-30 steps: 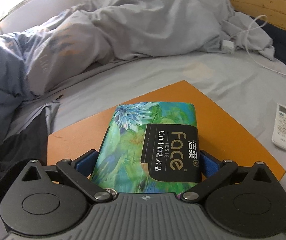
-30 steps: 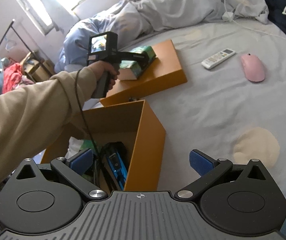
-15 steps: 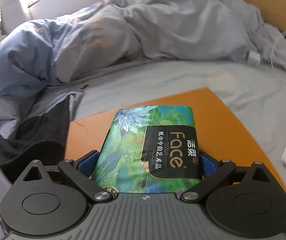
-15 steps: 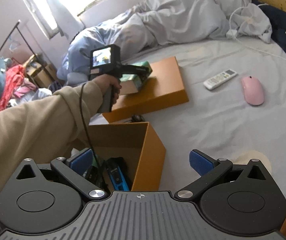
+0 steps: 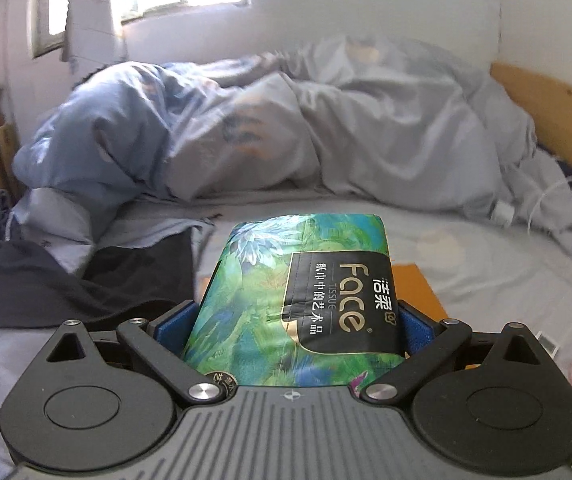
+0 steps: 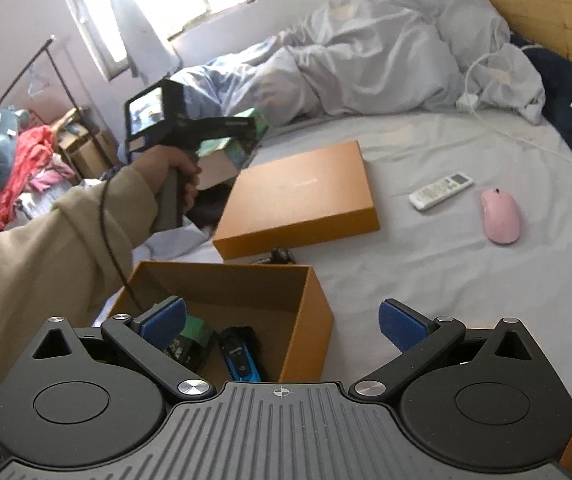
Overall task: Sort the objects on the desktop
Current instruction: 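Carry the tissue pack with the left gripper over the open orange box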
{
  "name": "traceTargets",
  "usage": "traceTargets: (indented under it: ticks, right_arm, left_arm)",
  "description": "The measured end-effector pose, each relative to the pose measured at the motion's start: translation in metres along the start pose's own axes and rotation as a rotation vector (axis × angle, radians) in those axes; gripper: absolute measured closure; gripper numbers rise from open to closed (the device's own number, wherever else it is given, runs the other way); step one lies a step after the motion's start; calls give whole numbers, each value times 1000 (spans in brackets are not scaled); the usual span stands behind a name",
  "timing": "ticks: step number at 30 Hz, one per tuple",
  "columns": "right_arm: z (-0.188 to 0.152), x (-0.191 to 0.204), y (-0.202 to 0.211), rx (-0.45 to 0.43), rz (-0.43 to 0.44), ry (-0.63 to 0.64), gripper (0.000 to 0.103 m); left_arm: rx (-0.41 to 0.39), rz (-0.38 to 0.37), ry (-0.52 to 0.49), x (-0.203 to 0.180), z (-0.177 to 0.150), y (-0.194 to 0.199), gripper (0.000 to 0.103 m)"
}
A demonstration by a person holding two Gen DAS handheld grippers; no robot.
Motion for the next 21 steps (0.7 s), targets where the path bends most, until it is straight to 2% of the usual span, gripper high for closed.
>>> traceTargets:
  ticks: [9, 21]
  right_arm:
    - [1, 35, 27, -27, 40, 55, 0]
    - [-10, 58, 69, -64, 47, 89, 0]
  left_arm:
    - [-64, 2, 87, 39, 13, 69, 2]
    - [-165, -11, 151, 64, 17, 162, 4]
Point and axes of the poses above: each gripper's, at about its wrist camera, not at the fingertips, and y roughly against the way its jaws point, x to its left, z to its top, the point moved 8 cm from there along -y, roughly the way its jaws point, and after that the axes turned 5 degrees about z, right-handed, at the moved point
